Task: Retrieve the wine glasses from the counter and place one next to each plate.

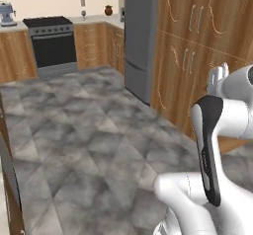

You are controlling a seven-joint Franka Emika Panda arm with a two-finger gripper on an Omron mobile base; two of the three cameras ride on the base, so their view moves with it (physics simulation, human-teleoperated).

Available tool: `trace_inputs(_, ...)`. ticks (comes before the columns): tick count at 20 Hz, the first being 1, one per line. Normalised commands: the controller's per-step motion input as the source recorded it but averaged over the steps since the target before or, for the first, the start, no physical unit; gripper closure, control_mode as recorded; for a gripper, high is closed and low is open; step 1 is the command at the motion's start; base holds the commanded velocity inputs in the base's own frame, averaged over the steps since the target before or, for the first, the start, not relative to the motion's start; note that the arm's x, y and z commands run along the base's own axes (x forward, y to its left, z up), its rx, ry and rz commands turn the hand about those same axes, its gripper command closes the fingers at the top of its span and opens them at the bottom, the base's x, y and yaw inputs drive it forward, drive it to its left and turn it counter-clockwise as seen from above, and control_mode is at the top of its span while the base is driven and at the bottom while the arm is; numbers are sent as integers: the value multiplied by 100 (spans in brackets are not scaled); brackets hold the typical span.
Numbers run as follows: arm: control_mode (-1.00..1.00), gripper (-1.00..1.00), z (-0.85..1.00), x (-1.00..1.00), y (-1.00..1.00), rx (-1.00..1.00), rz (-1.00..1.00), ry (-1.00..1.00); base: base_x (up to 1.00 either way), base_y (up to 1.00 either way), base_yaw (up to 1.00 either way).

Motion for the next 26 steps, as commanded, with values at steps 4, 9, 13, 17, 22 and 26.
trace_inputs(4,100,-100,0,0,0,0,0,0,100,0,21)
trace_inputs(9,100,-100,0,0,0,0,0,0,100,-1,19)
trace_inputs(13,100,-100,0,0,0,0,0,0,100,-15,14)
trace_inputs(17,100,-100,0,0,0,0,0,0,100,-41,9)
trace_inputs(22,100,-100,0,0,0,0,0,0,100,-52,4)
trace_inputs(26,100,-100,0,0,0,0,0,0,100,-45,2)
